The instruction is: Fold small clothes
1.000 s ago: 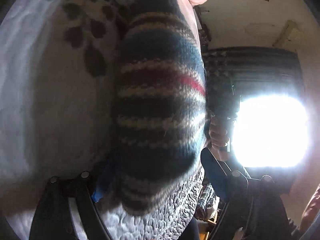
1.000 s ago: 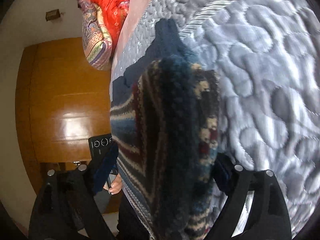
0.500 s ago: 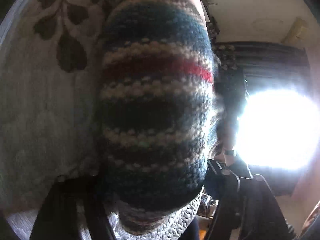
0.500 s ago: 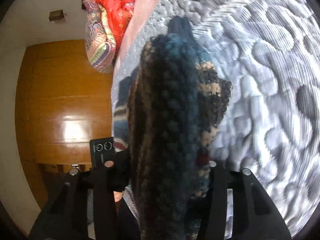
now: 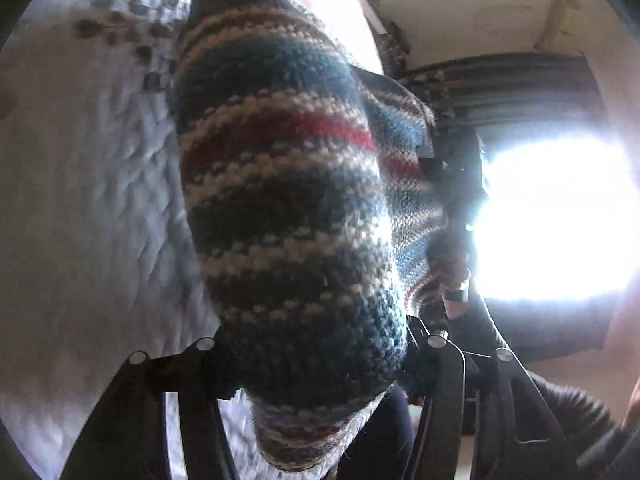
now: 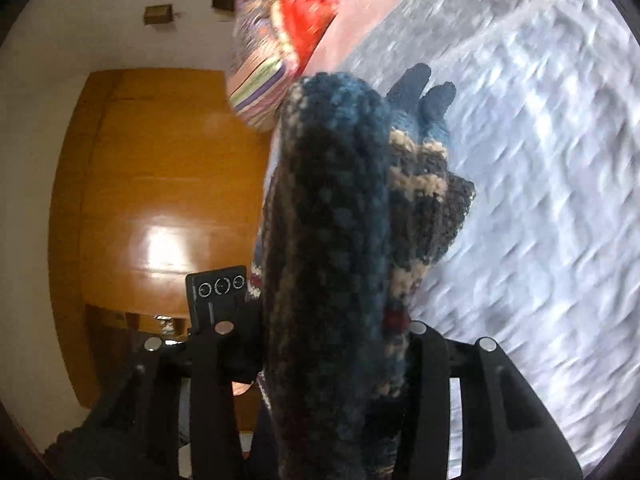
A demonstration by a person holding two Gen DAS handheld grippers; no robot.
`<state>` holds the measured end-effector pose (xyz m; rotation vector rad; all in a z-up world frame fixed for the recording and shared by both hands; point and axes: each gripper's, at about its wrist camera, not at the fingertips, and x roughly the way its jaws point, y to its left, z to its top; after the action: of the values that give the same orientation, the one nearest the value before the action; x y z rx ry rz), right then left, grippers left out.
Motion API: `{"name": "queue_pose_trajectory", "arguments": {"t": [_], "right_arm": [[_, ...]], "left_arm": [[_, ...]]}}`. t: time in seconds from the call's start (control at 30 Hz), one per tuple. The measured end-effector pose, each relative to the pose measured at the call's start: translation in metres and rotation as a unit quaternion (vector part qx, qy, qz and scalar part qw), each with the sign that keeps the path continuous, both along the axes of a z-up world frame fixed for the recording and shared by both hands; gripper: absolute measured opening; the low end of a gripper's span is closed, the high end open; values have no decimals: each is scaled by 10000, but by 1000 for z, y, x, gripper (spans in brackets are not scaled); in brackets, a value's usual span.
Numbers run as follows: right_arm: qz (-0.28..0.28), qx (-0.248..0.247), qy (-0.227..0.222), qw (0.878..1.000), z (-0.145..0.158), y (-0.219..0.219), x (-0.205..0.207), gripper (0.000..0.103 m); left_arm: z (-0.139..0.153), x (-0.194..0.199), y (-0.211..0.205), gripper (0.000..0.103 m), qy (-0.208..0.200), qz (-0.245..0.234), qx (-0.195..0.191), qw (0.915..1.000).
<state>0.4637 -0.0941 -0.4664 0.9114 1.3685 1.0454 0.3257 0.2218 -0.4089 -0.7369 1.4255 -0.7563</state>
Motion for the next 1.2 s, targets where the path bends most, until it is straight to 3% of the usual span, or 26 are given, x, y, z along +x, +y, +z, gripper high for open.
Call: {"name": "queue_pose_trajectory", "arguments": {"t": [0.23, 0.47, 0.53, 0.6, 0.67, 0.7, 0.73, 0.8, 0.87, 0.9, 0.93, 0.97, 1.03, 1.13, 1.2], "right_arm": [[523, 21, 277, 9982, -23, 73, -77, 41], [637, -172, 691, 9954, -58, 101, -107, 42], [586, -412, 764, 9945, -67, 103, -104, 57], [522, -461, 919, 9933, -70, 97, -102, 62], [314, -732, 791, 9937, -58, 85, -102, 79], [161, -904, 592, 9940, -44, 74, -101, 84], [74, -945, 429, 9946, -33, 68, -100, 84], [-61, -1096, 69, 9939, -11, 54, -105, 76], [101, -1218, -164, 9924, 2, 60, -110, 59], [240, -1270, -251, 9913, 6, 69, -112, 30], [366, -1420, -415, 9883, 9, 77, -113, 10], [402, -1603, -618, 9843, 13, 82, -114, 10], [176, -1765, -481, 9830, 4, 80, -106, 10], [119, -2102, -288, 9772, -16, 85, -104, 15], [147, -2191, -500, 9743, -3, 87, -110, 18]], "left_arm": [[-5, -94, 67, 57, 205, 324, 130, 9992], [-43, -129, 107, 59, 595, 746, 130, 9954], [-57, -130, 102, 69, 763, 809, 284, 9934], [-64, -132, 104, 72, 892, 841, 414, 9916], [-47, -134, 112, 76, 807, 983, 735, 9892], [-31, -139, 119, 80, 630, 1129, 1127, 9852], [-12, -146, 122, 80, 387, 1278, 1366, 9816], [18, -155, 123, 80, -50, 1478, 1448, 9783], [47, -164, 118, 80, -450, 1529, 898, 9831], [58, -167, 109, 79, -604, 1406, 494, 9870], [61, -168, 102, 79, -630, 1318, 189, 9891], [62, -168, 92, 79, -637, 1183, -122, 9909], [50, -168, 83, 78, -509, 930, -140, 9943], [-4, -165, 74, 78, 255, 852, -365, 9954], [-38, -162, 88, 77, 747, 976, -434, 9915]]}}
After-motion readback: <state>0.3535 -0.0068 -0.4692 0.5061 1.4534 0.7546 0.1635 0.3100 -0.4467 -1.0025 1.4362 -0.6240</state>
